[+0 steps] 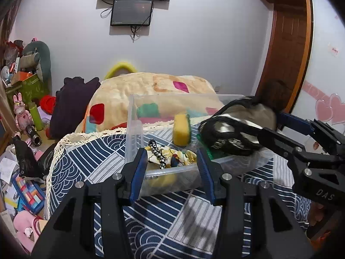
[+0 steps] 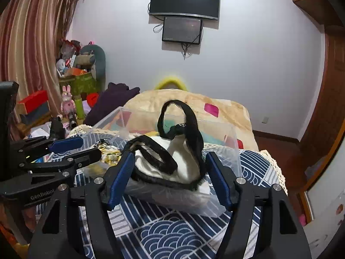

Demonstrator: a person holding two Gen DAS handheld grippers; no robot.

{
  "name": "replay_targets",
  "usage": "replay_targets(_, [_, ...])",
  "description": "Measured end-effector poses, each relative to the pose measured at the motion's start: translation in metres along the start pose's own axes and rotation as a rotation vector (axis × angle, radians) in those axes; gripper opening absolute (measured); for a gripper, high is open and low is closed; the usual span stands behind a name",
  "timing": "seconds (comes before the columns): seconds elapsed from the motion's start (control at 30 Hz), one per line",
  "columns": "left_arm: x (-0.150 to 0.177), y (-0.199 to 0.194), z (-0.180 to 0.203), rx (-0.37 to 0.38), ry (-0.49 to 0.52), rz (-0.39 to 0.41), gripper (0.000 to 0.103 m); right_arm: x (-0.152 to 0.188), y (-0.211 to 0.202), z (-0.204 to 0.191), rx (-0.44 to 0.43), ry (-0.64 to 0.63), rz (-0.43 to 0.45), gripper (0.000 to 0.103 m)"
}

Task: Organize soft objects
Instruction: 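Place the sponge into the box with the left tool while the right tool drops the black-trimmed fabric on top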

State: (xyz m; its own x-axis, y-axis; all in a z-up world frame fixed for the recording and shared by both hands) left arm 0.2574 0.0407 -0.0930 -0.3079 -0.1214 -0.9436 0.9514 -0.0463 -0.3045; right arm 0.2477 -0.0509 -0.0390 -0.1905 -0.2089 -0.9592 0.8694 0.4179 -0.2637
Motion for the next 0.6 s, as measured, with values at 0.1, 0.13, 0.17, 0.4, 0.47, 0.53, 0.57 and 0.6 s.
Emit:
replay_targets(0.1, [-0.009,-0.016,0.003,0.015,-0.002,0.03,0.047,-0.004,-0.01,0.001,-0.015,0.017,0.015,0.066])
replay_targets(0.13, [-0.012,-0.021,0.005,0.02,-0.001,0.041,0.047,-0.006,-0.014,0.002,-0.019,0.022,0.022,0.066])
replay_targets(0.17, [-0.015,-0.027,0.006,0.023,0.001,0.053,0.047,-0.009,-0.018,0.002,-0.025,0.031,0.032,0.066])
replay_targets(0.4, [-0.039,-0.071,0.02,0.056,0.009,0.147,0.049,-0.031,-0.053,0.006,-0.046,0.072,0.12,0.067])
replay_targets(0.47, [-0.045,-0.082,0.025,0.069,0.007,0.171,0.05,-0.036,-0.064,0.006,-0.051,0.079,0.147,0.068])
replay_targets(0.53, [-0.049,-0.093,0.029,0.073,0.012,0.193,0.052,-0.042,-0.074,0.005,-0.053,0.081,0.174,0.072])
replay_targets(0.57, [-0.051,-0.097,0.03,0.074,0.016,0.202,0.053,-0.043,-0.078,0.005,-0.053,0.081,0.185,0.073])
replay_targets(0.6, [-0.053,-0.102,0.032,0.075,0.021,0.213,0.054,-0.044,-0.082,0.004,-0.053,0.081,0.196,0.077])
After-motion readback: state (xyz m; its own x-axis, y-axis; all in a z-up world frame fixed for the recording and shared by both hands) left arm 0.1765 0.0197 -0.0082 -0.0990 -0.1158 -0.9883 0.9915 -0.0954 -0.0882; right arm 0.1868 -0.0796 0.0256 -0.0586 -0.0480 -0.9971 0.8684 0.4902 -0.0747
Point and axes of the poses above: each gripper's, at about its wrist camera, not at the fingertips, and y roughly the way its jaws point, z to its right, x to its underside, the point moved 9 cm from there along y, roughly the way its jaws point, and after that the axes turned 15 degrees about z, right-handed, at the moved point
